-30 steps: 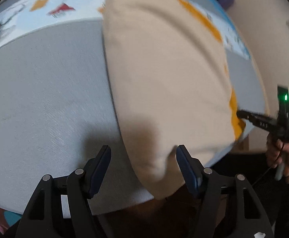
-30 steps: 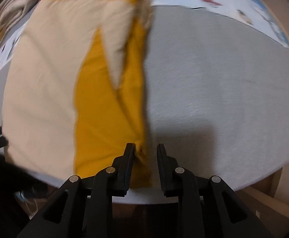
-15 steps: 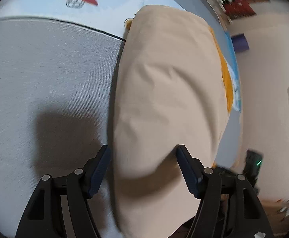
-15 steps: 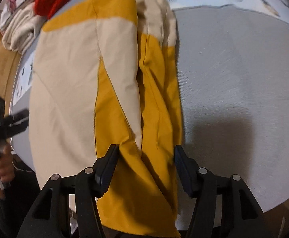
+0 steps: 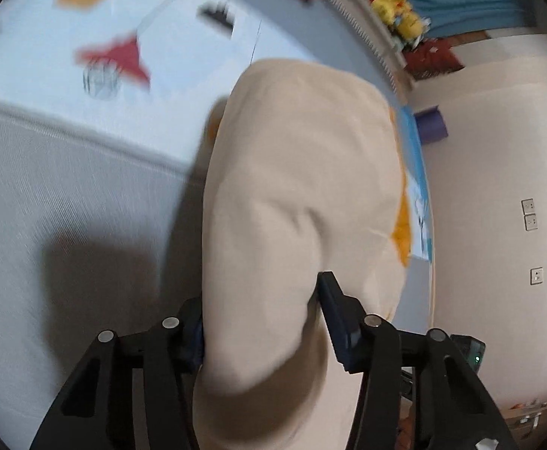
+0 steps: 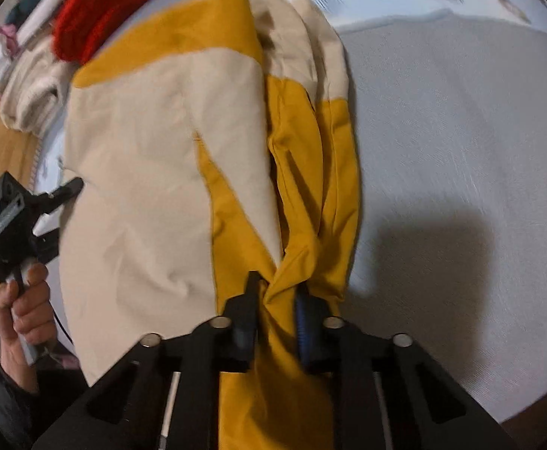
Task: Fold large clothes
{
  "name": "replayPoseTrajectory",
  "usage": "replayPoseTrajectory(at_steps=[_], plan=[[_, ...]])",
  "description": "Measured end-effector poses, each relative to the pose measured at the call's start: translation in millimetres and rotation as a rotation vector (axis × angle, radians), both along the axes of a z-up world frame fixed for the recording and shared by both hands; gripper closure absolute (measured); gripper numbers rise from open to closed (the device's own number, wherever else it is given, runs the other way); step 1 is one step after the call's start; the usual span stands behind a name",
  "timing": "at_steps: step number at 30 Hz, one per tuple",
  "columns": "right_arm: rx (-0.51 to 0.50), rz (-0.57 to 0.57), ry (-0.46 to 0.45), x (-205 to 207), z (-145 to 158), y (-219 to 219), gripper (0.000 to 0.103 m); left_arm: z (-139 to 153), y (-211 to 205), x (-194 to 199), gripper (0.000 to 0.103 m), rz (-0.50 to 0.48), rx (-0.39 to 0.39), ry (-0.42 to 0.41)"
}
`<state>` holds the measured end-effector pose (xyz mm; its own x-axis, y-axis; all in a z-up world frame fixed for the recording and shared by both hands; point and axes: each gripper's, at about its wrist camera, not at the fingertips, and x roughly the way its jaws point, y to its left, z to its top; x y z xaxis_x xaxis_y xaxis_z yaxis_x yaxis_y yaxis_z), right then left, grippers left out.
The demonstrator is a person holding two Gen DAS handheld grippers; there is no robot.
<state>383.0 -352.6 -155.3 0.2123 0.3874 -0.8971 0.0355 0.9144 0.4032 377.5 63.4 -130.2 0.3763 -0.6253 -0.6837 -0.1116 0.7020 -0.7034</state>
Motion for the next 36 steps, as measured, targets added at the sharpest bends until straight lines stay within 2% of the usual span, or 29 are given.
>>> replayPoseTrajectory(at_steps=[2, 5, 7, 8, 11, 13, 15, 17, 19, 22, 23, 26, 27, 28, 29, 31, 34, 36], plan=[[0.014, -0.003, -0.055, 7.0, 9.5, 9.4, 0.089, 10.9, 18.8, 0.7, 0.055, 0.045, 0.019, -0.023], [0.057, -0.01, -0.131, 18.3, 24.0, 29.9, 0.09, 23.6, 54.9, -5.0, 0.051, 0.127, 0.097, -0.027], [0.036, 0.015, -0.136, 24.5, 23.7, 46.3, 0.089, 28.1, 67.6, -10.9, 0.051, 0.152, 0.143, -0.027], [0.023, 0.024, -0.121, 21.3, 24.2, 50.5, 0.088, 32.2, 70.8, -15.5, 0.051, 0.133, 0.158, -0.033], [-0.031, 0.015, -0.099, 18.1, 19.9, 46.5, 0.082, 36.7, 65.3, -20.6, 0.051, -0.01, 0.156, -0.055], [-0.064, 0.006, -0.092, 19.2, 17.4, 45.5, 0.081, 39.2, 41.0, -26.5, 0.049, -0.149, 0.192, -0.053], [-0.07, -0.012, -0.1, 13.7, 23.2, 40.2, 0.078, 29.1, 11.9, -37.8, 0.049, -0.287, 0.278, -0.022], [-0.089, -0.011, -0.112, 7.1, 27.6, 39.8, 0.074, 1.5, -9.9, -56.5, 0.045, -0.42, 0.439, 0.058], [-0.107, 0.032, -0.088, -9.3, 26.4, 44.3, 0.073, -12.3, -18.0, -74.1, 0.04, -0.453, 0.564, 0.059], [-0.251, 0.137, -0.029, -40.9, 9.4, 46.0, 0.07, -6.6, -17.2, -96.4, 0.04, -0.421, 0.557, 0.04], [-0.297, 0.145, -0.02, -48.1, 5.3, 43.0, 0.07, -3.6, -17.8, -105.8, 0.04, -0.416, 0.581, 0.026], [-0.443, 0.127, -0.007, -65.9, 2.1, 31.9, 0.07, 17.0, -25.8, -129.1, 0.04, -0.379, 0.726, -0.081], [-0.506, 0.104, -0.006, -74.8, 4.2, 24.1, 0.07, 29.5, -28.7, -143.5, 0.039, -0.349, 0.778, -0.138], [-0.541, 0.074, -0.029, -83.6, 12.2, 16.8, 0.07, 35.7, -30.3, -151.1, 0.033, -0.328, 0.785, -0.17], [-0.538, 0.048, -0.064, -90.0, 21.3, 12.5, 0.07, 48.2, -29.8, -166.8, 0.027, -0.28, 0.774, -0.222], [-0.469, -0.028, -0.197, -111.1, 54.4, 1.6, 0.07, 63.9, -34.6, -192.3, 0.01, -0.185, 0.765, -0.305], [-0.421, -0.095, -0.411, -159.9, 94.2, -2.2, 0.06, 82.9, -49.0, -229.3, 0.006, -0.113, 0.824, -0.354], [-0.437, -0.106, -0.501, -193.9, 113.5, 10.6, 0.042, 99.3, -58.9, -247.8, 0.005, -0.078, 0.816, -0.406]])
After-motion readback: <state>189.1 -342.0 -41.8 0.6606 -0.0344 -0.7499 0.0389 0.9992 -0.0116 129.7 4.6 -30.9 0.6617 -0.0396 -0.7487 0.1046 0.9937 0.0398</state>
